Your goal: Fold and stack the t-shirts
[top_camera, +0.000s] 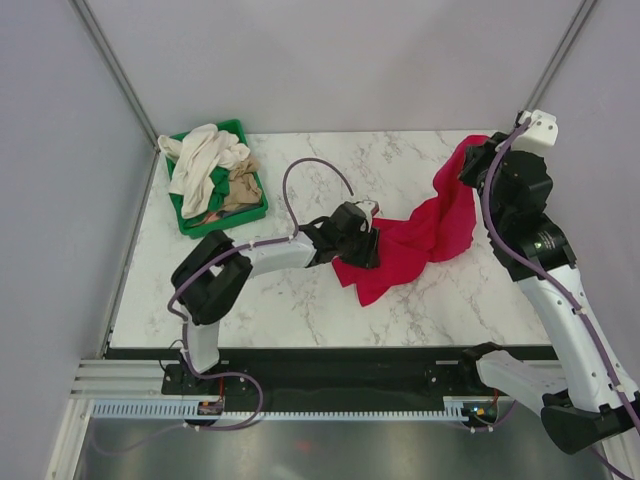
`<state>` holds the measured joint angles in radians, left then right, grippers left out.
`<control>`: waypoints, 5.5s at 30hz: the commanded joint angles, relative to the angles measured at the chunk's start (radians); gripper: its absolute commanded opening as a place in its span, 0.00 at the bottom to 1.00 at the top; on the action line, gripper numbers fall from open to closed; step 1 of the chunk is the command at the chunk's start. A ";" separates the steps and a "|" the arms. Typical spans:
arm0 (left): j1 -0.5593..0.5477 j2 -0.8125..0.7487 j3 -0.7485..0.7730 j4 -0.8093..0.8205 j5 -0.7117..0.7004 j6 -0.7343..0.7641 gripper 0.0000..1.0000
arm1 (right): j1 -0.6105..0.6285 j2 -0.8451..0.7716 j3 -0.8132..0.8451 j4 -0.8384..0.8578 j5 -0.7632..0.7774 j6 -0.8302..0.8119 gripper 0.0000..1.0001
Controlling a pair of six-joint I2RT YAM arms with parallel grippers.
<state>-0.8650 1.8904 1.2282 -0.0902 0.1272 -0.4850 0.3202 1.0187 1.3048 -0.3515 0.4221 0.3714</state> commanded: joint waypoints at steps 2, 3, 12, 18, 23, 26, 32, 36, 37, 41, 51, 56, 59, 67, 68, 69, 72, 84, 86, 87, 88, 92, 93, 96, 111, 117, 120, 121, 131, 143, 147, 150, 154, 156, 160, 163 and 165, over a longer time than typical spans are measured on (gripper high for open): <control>0.001 0.068 0.070 -0.016 0.012 0.016 0.49 | -0.003 -0.022 -0.007 0.029 0.004 -0.020 0.00; 0.001 0.072 0.070 -0.031 -0.009 0.011 0.49 | -0.003 -0.020 -0.007 0.031 0.006 -0.023 0.00; -0.034 -0.046 -0.009 -0.097 -0.253 0.025 0.59 | -0.001 -0.011 -0.022 0.037 -0.003 -0.014 0.00; -0.072 -0.083 -0.053 -0.128 -0.409 0.014 0.59 | -0.003 -0.003 -0.041 0.045 -0.011 -0.005 0.00; -0.081 -0.064 -0.062 -0.114 -0.425 0.013 0.61 | -0.004 0.000 -0.047 0.048 -0.011 -0.005 0.00; -0.083 -0.007 -0.035 -0.114 -0.384 0.013 0.59 | -0.003 0.000 -0.050 0.048 -0.009 -0.006 0.00; -0.086 0.036 -0.018 -0.103 -0.334 -0.004 0.44 | -0.003 -0.006 -0.058 0.049 0.000 -0.012 0.00; -0.089 0.036 -0.022 -0.102 -0.319 -0.007 0.33 | -0.003 -0.008 -0.062 0.049 0.001 -0.012 0.00; -0.089 0.032 -0.024 -0.103 -0.320 -0.010 0.29 | -0.003 -0.008 -0.062 0.049 0.003 -0.012 0.00; -0.095 0.003 -0.033 -0.120 -0.356 -0.015 0.20 | -0.003 -0.006 -0.059 0.051 0.004 -0.012 0.00; -0.120 -0.152 -0.079 -0.216 -0.494 0.009 0.02 | -0.003 0.011 -0.015 0.043 0.053 -0.040 0.00; -0.120 -0.356 -0.156 -0.264 -0.595 0.022 0.02 | -0.001 0.015 0.017 0.026 0.125 -0.055 0.00; -0.120 -0.519 -0.223 -0.281 -0.627 0.026 0.05 | -0.004 0.015 0.016 0.023 0.155 -0.054 0.00; -0.097 -0.683 -0.438 -0.293 -0.644 -0.041 0.72 | -0.004 0.015 -0.058 0.034 0.090 -0.008 0.00; -0.089 -0.683 -0.450 -0.295 -0.643 -0.056 0.71 | -0.006 0.015 -0.062 0.036 0.083 -0.005 0.00; -0.069 -0.680 -0.473 -0.290 -0.635 -0.084 0.68 | -0.003 0.014 -0.067 0.036 0.077 0.001 0.00; -0.011 -0.660 -0.516 -0.254 -0.586 -0.105 0.62 | -0.004 0.012 -0.073 0.034 0.061 0.001 0.00; 0.147 -0.524 -0.596 0.009 -0.288 -0.098 0.57 | -0.004 -0.008 -0.102 0.036 0.029 0.004 0.00; 0.147 -0.485 -0.593 0.036 -0.275 -0.098 0.57 | -0.004 -0.006 -0.104 0.036 0.026 0.004 0.00; 0.147 -0.475 -0.592 0.043 -0.265 -0.099 0.57 | -0.004 -0.005 -0.104 0.036 0.026 0.001 0.00; 0.146 -0.461 -0.592 0.047 -0.261 -0.101 0.57 | -0.004 -0.006 -0.107 0.034 0.021 0.000 0.00; 0.146 -0.435 -0.596 0.056 -0.250 -0.115 0.55 | -0.006 -0.005 -0.116 0.037 0.033 -0.003 0.00; 0.144 -0.432 -0.599 0.055 -0.244 -0.119 0.52 | -0.004 -0.005 -0.118 0.039 0.032 -0.005 0.00; 0.130 -0.439 -0.619 0.061 -0.235 -0.145 0.51 | -0.004 -0.005 -0.122 0.042 0.035 -0.006 0.00; 0.098 -0.356 -0.579 -0.002 -0.264 -0.175 0.02 | -0.004 -0.020 -0.147 0.049 0.032 0.003 0.00; 0.098 -0.657 -0.363 -0.337 -0.386 -0.090 0.02 | -0.004 -0.083 -0.073 0.008 0.038 0.001 0.00; 0.098 -0.790 -0.169 -0.483 -0.445 -0.018 0.02 | -0.003 -0.126 0.005 -0.017 0.070 -0.005 0.00; 0.098 -0.809 -0.115 -0.515 -0.458 0.017 0.02 | -0.004 -0.143 0.019 -0.015 0.078 -0.005 0.00; 0.095 -1.050 0.227 -0.597 -0.544 0.187 0.02 | -0.006 -0.400 -0.023 0.244 0.147 -0.127 0.00; 0.104 -1.082 0.206 -0.638 -0.598 0.230 0.02 | -0.004 -0.307 0.042 0.164 0.184 -0.133 0.00; 0.104 -1.120 0.319 -0.672 -0.548 0.304 0.02 | -0.004 -0.365 0.128 0.178 0.169 -0.198 0.00; 0.104 -1.165 0.382 -0.678 -0.491 0.373 0.02 | -0.004 -0.434 0.134 0.241 0.115 -0.279 0.00; 0.104 -1.200 0.454 -0.674 -0.402 0.463 0.02 | -0.004 -0.517 0.143 0.301 0.055 -0.357 0.00; 0.104 -1.209 0.482 -0.661 -0.344 0.480 0.02 | -0.004 -0.543 0.172 0.316 0.044 -0.364 0.00; 0.106 -1.206 0.578 -0.611 -0.270 0.532 0.02 | -0.004 -0.539 0.252 0.344 0.032 -0.411 0.00; 0.106 -1.142 0.664 -0.603 -0.258 0.562 0.02 | -0.003 -0.482 0.307 0.388 0.043 -0.468 0.00; 0.106 -1.095 0.680 -0.583 -0.245 0.579 0.02 | 0.005 -0.415 0.342 0.398 0.064 -0.502 0.00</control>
<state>-0.7635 0.7319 1.8629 -0.7403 -0.1291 -0.0120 0.3172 0.5014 1.5974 -0.0341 0.4454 -0.0299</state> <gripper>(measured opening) 0.033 0.010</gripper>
